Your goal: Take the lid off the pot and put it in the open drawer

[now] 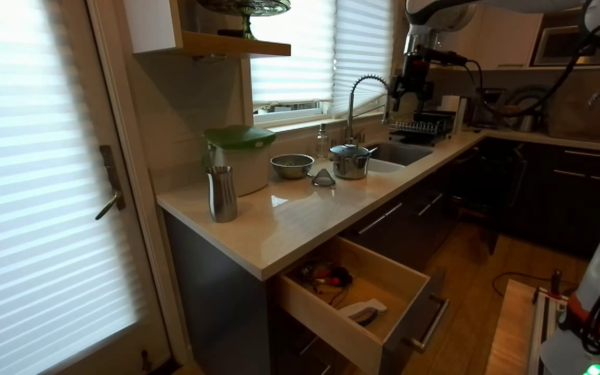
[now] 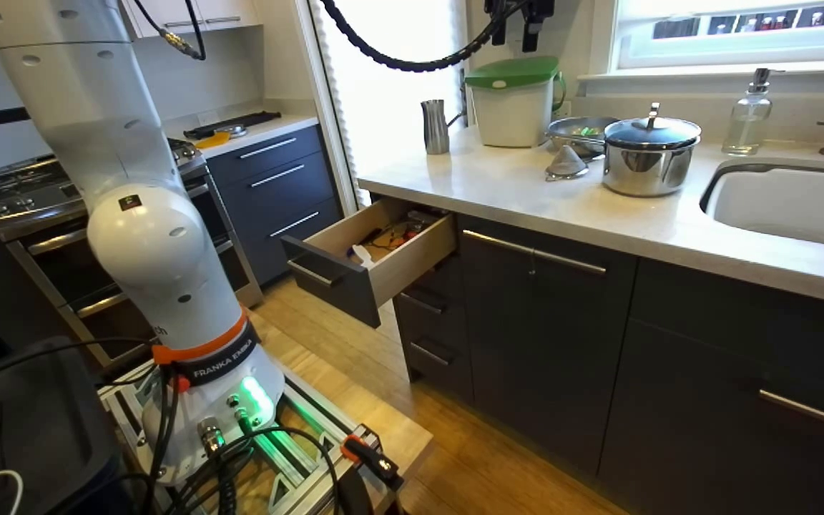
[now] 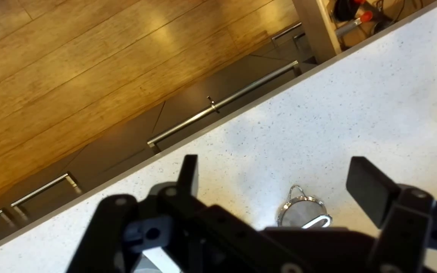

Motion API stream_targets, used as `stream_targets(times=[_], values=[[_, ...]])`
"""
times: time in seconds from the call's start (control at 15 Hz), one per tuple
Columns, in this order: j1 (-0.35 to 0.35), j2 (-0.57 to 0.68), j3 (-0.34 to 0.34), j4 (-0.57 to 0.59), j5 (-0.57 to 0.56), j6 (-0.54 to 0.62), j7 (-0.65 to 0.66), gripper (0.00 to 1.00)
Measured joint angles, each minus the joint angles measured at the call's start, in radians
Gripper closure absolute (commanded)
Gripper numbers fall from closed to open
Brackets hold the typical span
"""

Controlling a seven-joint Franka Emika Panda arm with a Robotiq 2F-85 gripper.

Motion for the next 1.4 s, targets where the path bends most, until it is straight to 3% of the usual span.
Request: stream_targets(times=[0.27,0.53,0.67,0.87,1.13,1.4], values=[[-0.010,0.014,0.006,0.031,0.041,-0.101,-0.132,0.00],[-0.094,0.151,-0.010,0.218,0.186,-0.281,-0.345,0.00],[-0.137,0.244,-0.008,0.314,0.229,-0.363,-0.383,0.00],[-0.166,0.356,-0.006,0.434,0.233,-0.363,-0.332,0.00],[-0.168,0.379,-0.004,0.475,0.233,-0.363,-0.319,0.00],[-0.169,0.388,-0.001,0.475,0.305,-0.150,-0.375,0.00]])
